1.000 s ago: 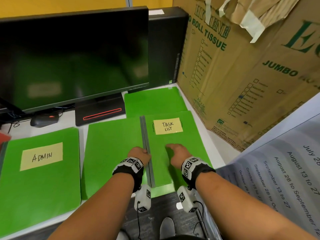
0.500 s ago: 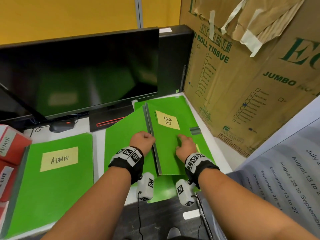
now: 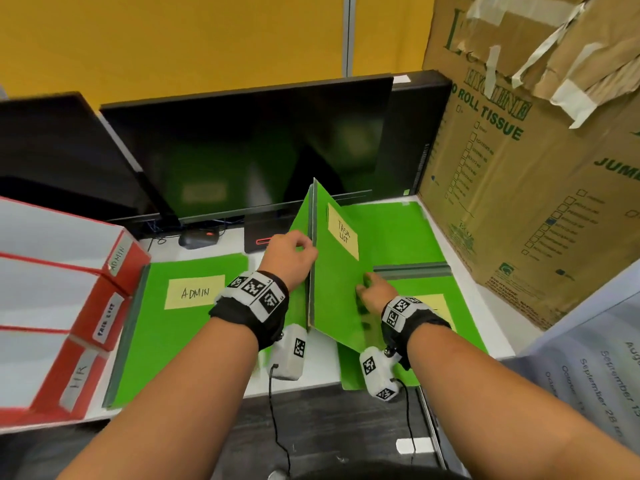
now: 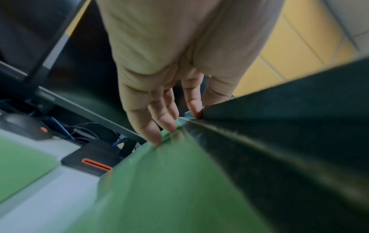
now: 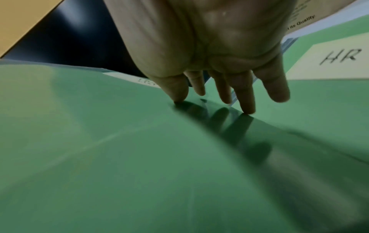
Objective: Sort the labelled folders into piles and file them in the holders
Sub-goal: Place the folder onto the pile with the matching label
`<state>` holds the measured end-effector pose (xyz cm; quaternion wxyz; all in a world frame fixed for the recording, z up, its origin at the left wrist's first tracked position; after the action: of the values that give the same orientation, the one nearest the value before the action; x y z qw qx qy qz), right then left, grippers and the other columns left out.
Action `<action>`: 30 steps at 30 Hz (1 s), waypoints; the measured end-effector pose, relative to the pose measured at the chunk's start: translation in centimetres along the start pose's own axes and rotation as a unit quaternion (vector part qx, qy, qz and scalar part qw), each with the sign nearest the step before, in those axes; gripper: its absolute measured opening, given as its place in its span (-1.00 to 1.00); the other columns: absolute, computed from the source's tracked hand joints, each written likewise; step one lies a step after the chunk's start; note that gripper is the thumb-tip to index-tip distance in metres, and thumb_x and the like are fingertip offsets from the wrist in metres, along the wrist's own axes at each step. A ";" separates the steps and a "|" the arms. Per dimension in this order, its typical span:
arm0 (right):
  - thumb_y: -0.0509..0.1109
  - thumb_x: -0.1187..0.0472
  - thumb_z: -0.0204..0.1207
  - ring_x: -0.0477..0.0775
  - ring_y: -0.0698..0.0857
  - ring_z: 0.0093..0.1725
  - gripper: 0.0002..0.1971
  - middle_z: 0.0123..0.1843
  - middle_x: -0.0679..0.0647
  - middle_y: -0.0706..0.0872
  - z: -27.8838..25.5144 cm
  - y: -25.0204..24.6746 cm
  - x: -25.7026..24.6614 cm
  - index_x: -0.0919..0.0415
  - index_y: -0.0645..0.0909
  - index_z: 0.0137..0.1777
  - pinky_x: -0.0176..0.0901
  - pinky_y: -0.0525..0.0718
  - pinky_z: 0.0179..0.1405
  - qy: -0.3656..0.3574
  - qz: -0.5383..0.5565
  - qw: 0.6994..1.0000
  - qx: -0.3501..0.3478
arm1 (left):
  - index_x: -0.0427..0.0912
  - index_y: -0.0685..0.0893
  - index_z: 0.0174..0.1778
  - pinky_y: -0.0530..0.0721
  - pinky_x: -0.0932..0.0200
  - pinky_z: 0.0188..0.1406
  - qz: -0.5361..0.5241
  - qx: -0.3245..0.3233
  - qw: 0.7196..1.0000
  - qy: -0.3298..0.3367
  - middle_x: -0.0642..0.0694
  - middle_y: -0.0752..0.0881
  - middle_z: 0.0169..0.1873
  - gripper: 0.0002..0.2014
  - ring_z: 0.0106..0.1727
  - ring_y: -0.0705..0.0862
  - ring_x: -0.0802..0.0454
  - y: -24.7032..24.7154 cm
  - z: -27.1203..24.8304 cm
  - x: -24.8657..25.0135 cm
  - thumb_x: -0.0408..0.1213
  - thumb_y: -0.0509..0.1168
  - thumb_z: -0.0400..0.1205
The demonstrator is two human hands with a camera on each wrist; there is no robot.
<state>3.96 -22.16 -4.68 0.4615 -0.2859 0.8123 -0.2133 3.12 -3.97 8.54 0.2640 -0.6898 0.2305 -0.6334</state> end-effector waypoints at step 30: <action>0.31 0.25 0.59 0.28 0.48 0.44 -0.48 0.48 0.26 0.45 -1.6 3.0 -9.0 0.24 0.26 0.52 0.14 0.46 0.45 -0.071 0.220 0.966 0.115 | -0.07 0.48 0.27 0.64 -0.02 -0.15 -0.072 0.113 0.984 -0.122 -0.26 0.66 -0.11 -0.49 -0.11 0.63 -0.20 -9.7 -2.4 -14.0 -0.65 0.02 0.52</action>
<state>5.48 -13.83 -0.14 0.5830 -0.0592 0.7907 -0.1773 -0.75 12.34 4.55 0.3202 -0.7424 0.0737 -0.5838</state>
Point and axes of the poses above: each hand's wrist, its own z-axis towards the middle knuckle, its own y-axis out of the palm, x = y × z, the point moved 5 cm from there along z, towards the middle knuckle
